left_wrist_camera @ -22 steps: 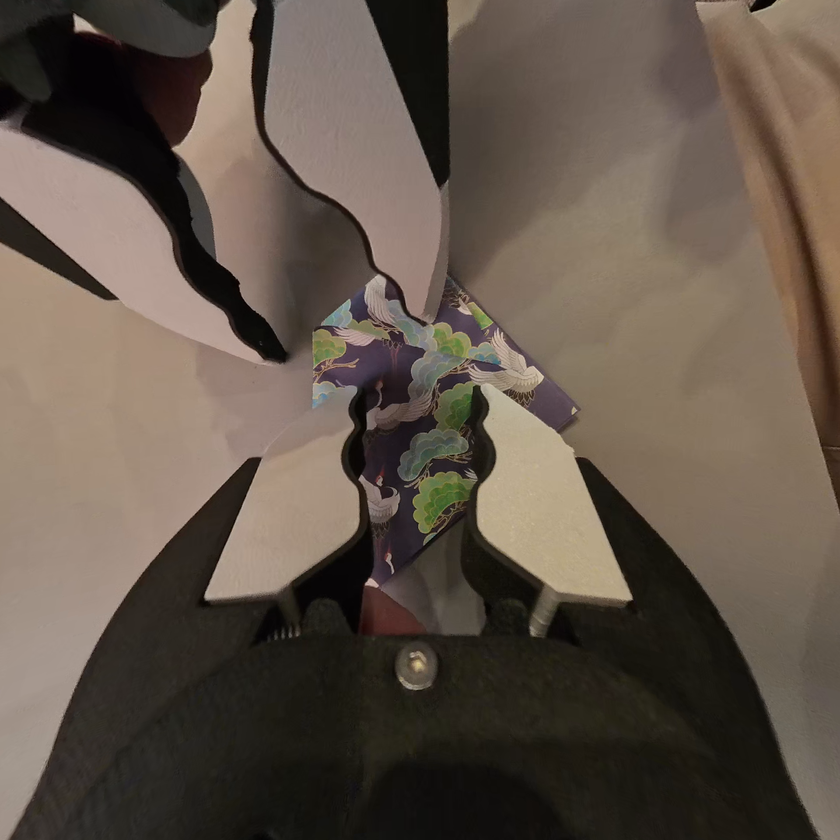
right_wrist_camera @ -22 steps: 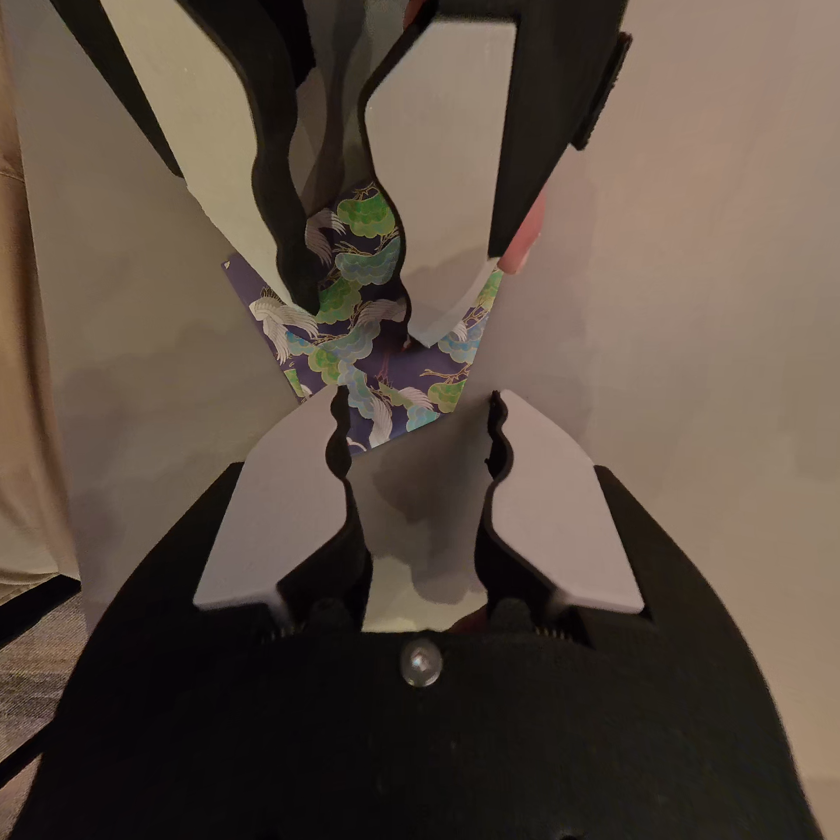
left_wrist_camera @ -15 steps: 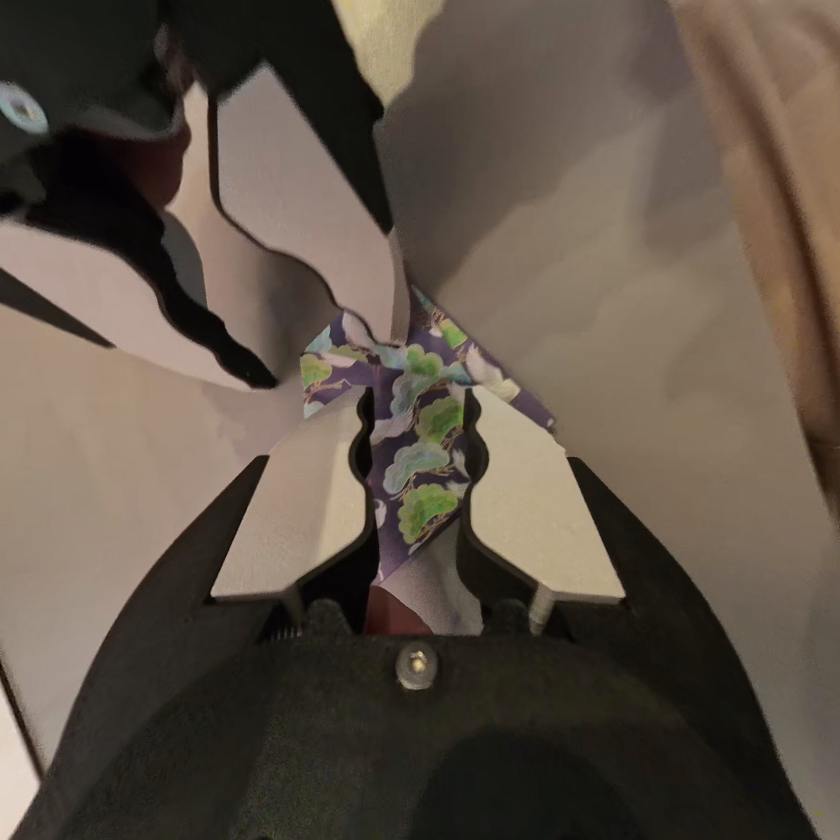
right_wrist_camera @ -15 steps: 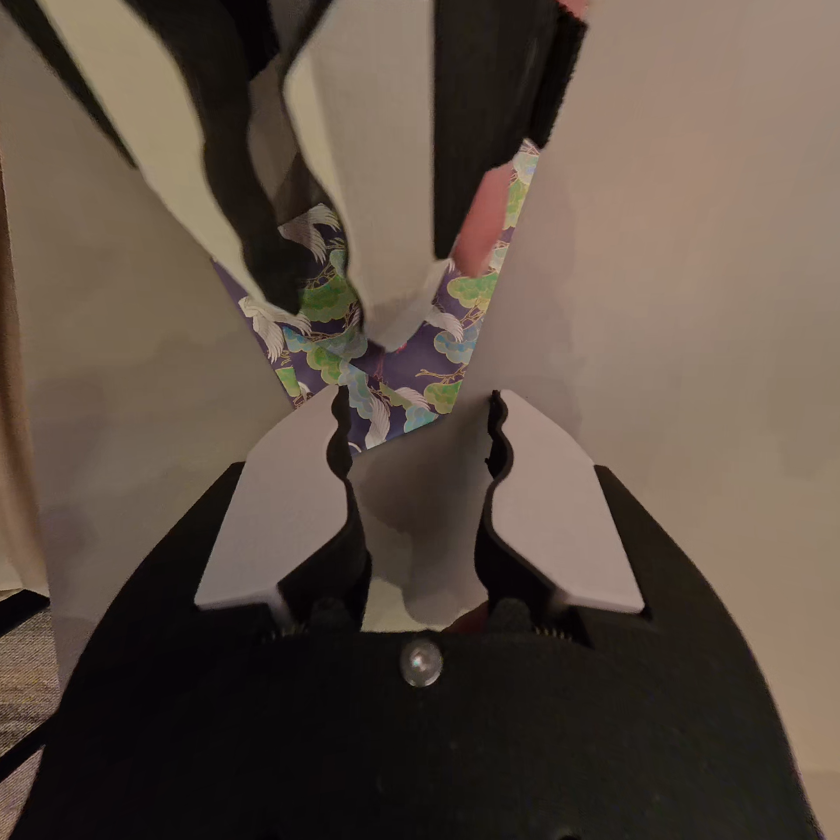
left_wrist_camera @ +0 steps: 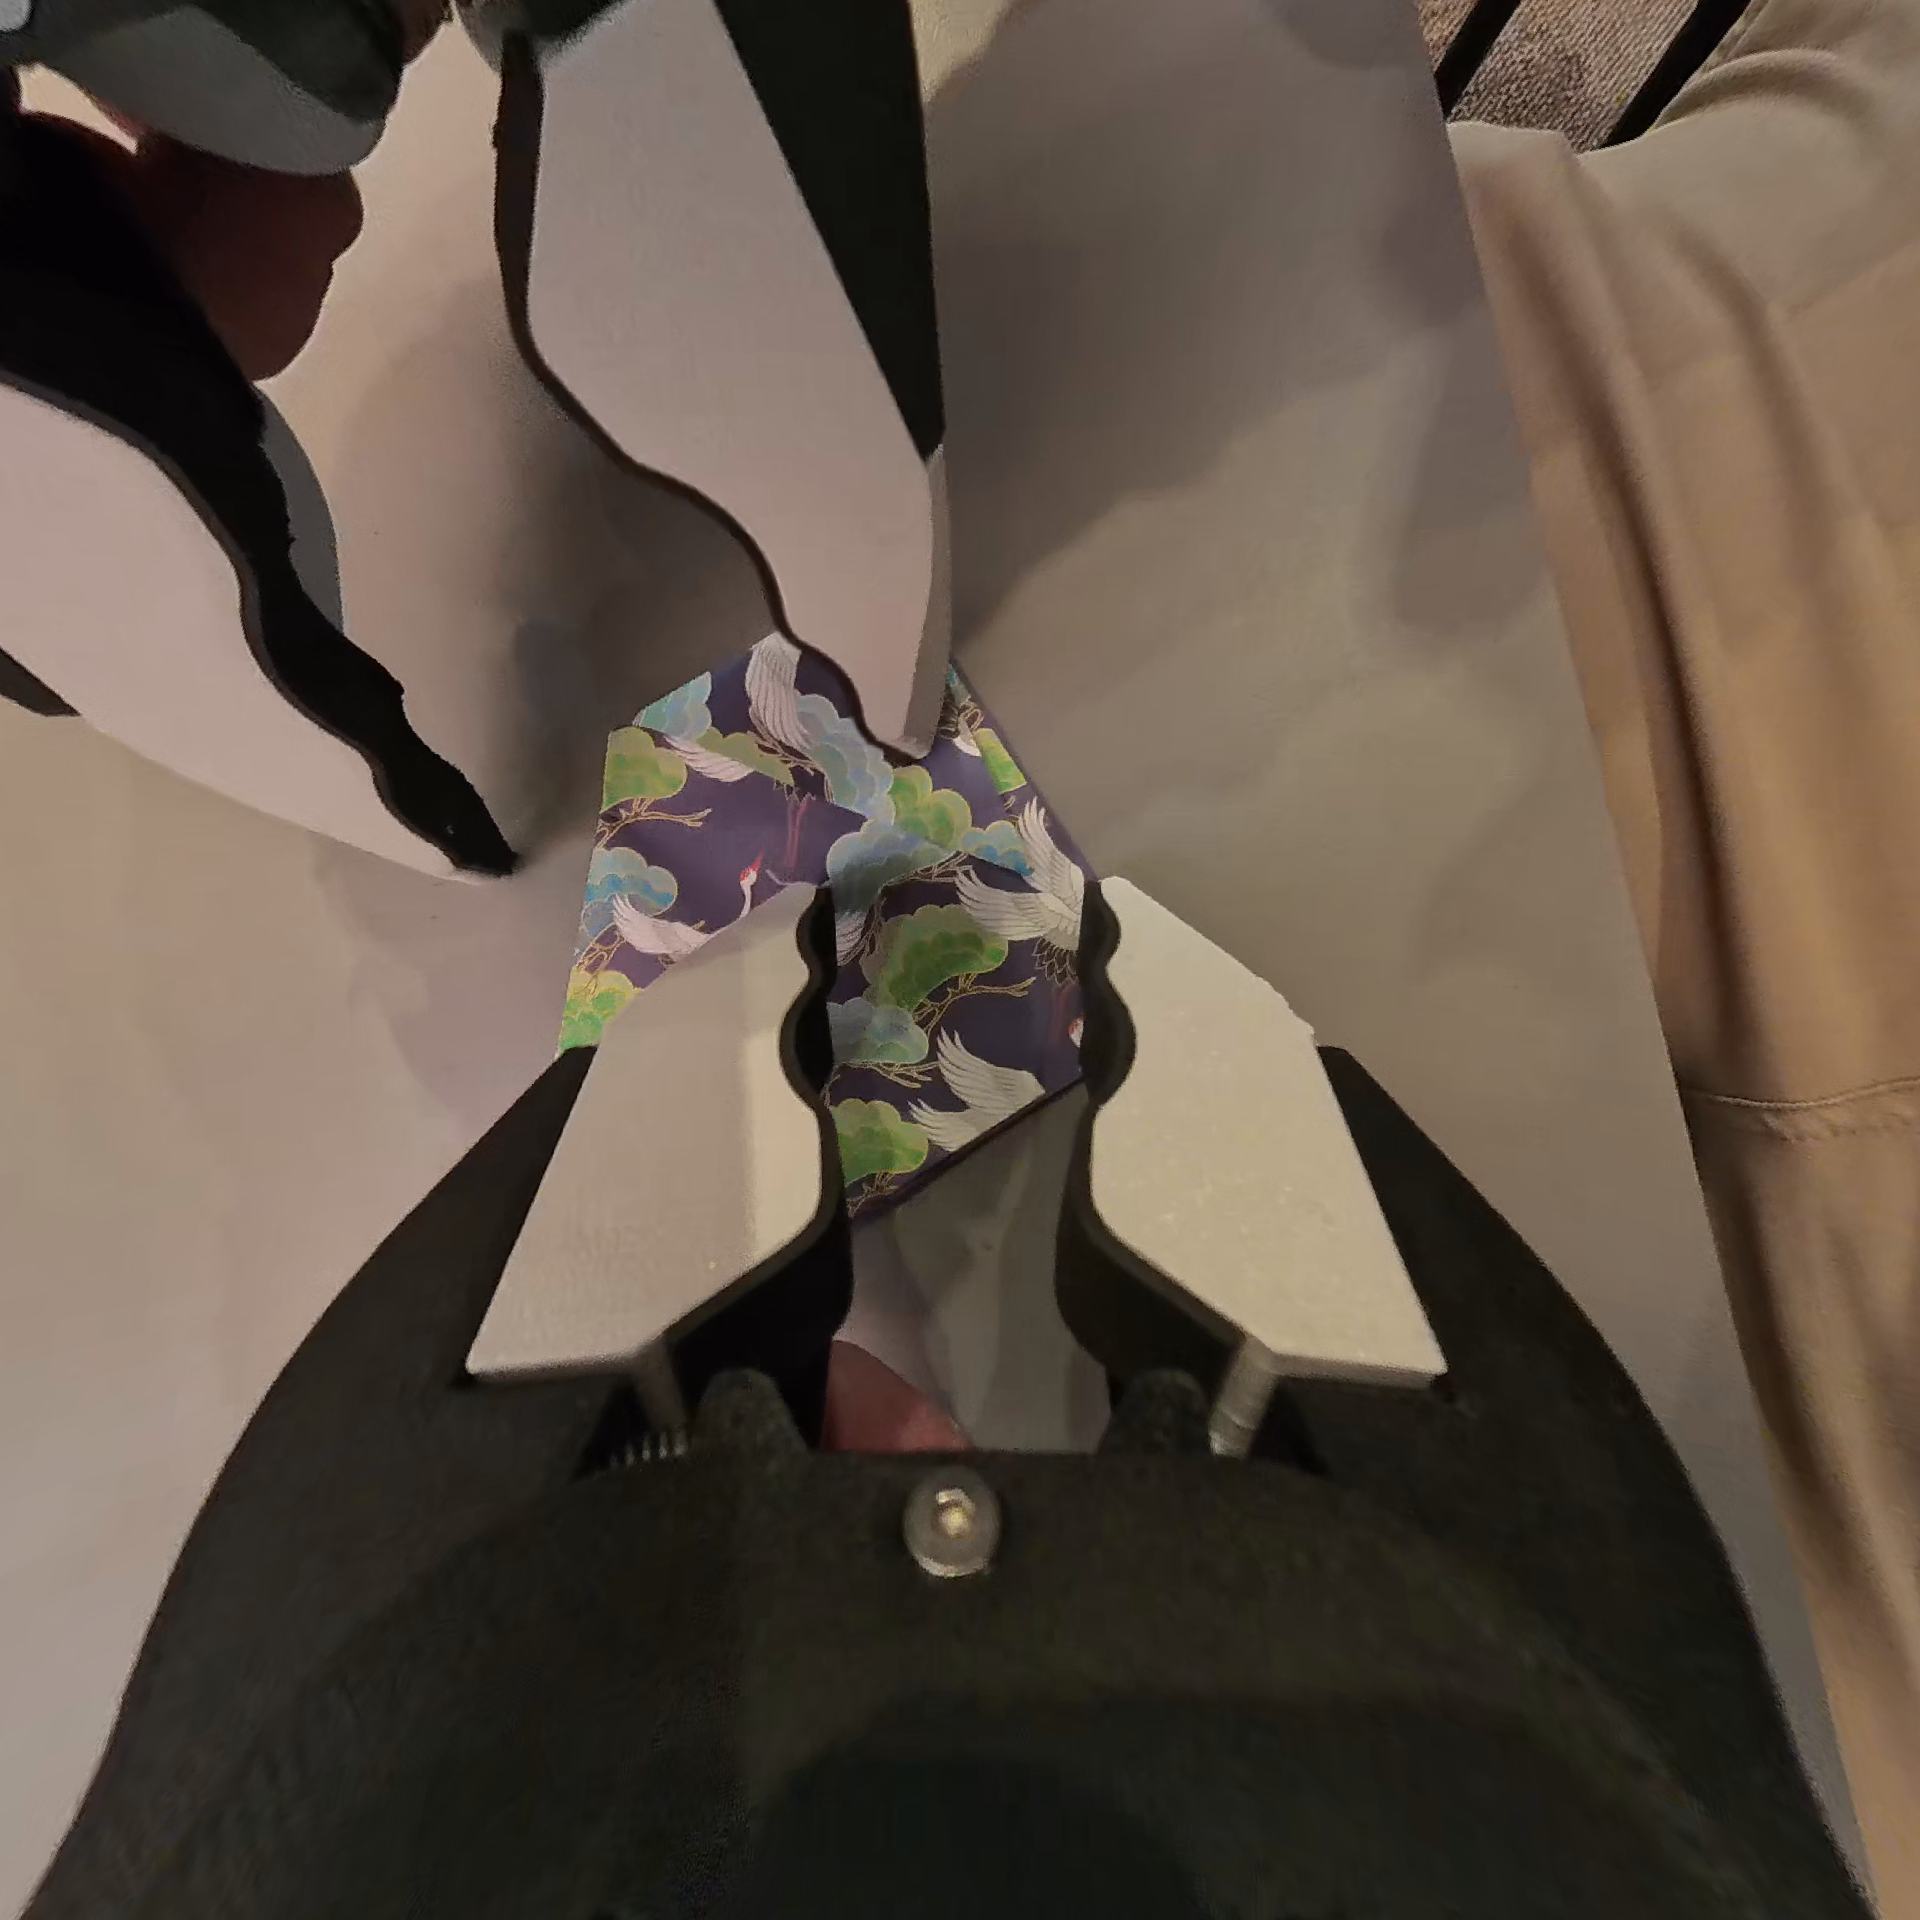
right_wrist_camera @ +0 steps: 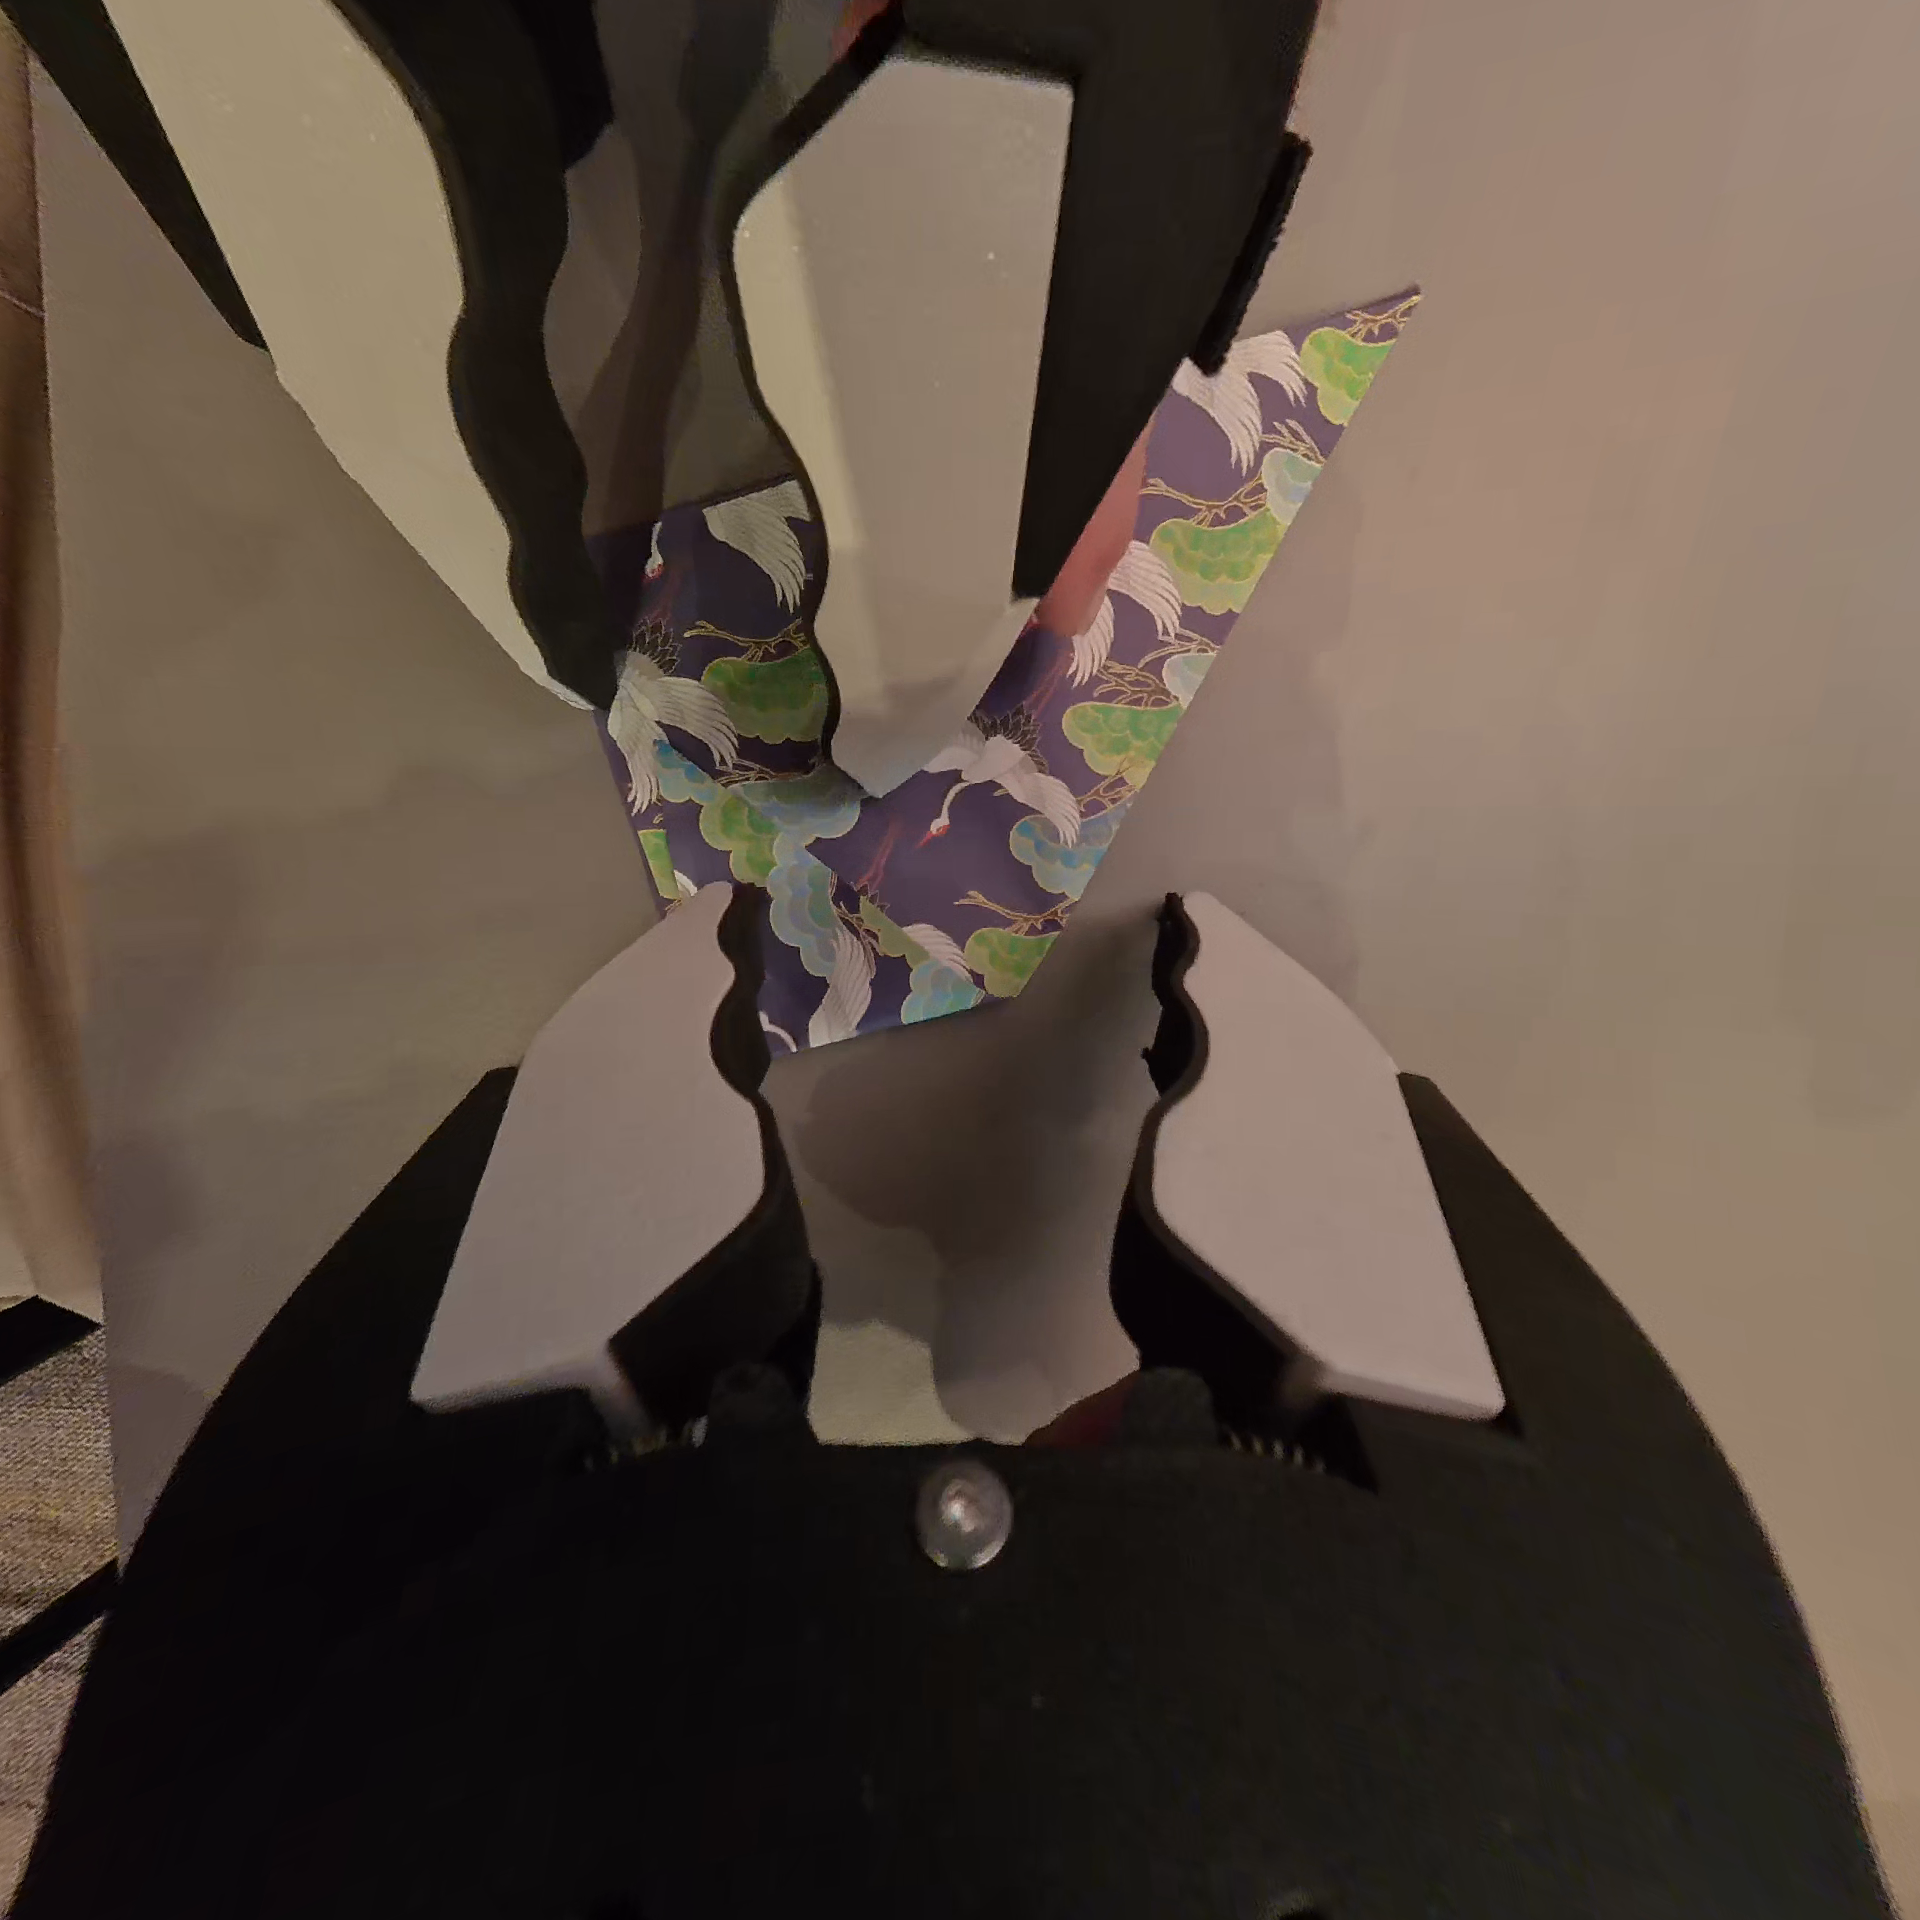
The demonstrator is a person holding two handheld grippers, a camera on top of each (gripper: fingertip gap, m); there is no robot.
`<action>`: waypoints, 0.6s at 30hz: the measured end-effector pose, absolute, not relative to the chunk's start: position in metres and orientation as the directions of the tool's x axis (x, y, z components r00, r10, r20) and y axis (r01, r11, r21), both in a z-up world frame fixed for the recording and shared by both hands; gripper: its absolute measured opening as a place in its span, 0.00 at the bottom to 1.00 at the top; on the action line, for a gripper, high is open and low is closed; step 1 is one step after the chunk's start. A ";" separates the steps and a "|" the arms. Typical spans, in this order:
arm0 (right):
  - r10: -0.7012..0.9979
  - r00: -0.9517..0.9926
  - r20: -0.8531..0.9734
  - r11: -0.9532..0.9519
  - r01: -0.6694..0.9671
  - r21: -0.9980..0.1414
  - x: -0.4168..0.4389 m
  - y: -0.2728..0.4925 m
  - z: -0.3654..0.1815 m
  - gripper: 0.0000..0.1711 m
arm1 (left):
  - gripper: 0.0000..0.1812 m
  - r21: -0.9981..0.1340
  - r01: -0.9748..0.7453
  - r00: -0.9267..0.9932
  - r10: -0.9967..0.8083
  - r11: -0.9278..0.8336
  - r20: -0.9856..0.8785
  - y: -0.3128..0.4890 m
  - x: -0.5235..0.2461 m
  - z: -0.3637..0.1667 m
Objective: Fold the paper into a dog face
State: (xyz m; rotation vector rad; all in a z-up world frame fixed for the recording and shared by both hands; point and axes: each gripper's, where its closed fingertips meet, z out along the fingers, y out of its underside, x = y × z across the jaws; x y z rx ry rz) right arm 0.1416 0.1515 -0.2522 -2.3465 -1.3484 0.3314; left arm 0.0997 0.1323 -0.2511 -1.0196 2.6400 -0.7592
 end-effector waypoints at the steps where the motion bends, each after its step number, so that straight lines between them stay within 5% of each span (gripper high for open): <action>1: 0.865 0.502 -0.001 -0.446 0.766 -0.463 0.141 0.151 -0.252 0.42 | 0.24 -0.535 -0.567 -0.736 -0.676 0.626 -0.010 0.132 0.100 -0.251; 18: 0.828 0.550 0.111 -0.425 0.744 -0.515 0.147 0.139 -0.248 0.39 | 0.23 -0.557 -0.573 -0.720 -0.694 0.602 -0.009 0.132 0.099 -0.251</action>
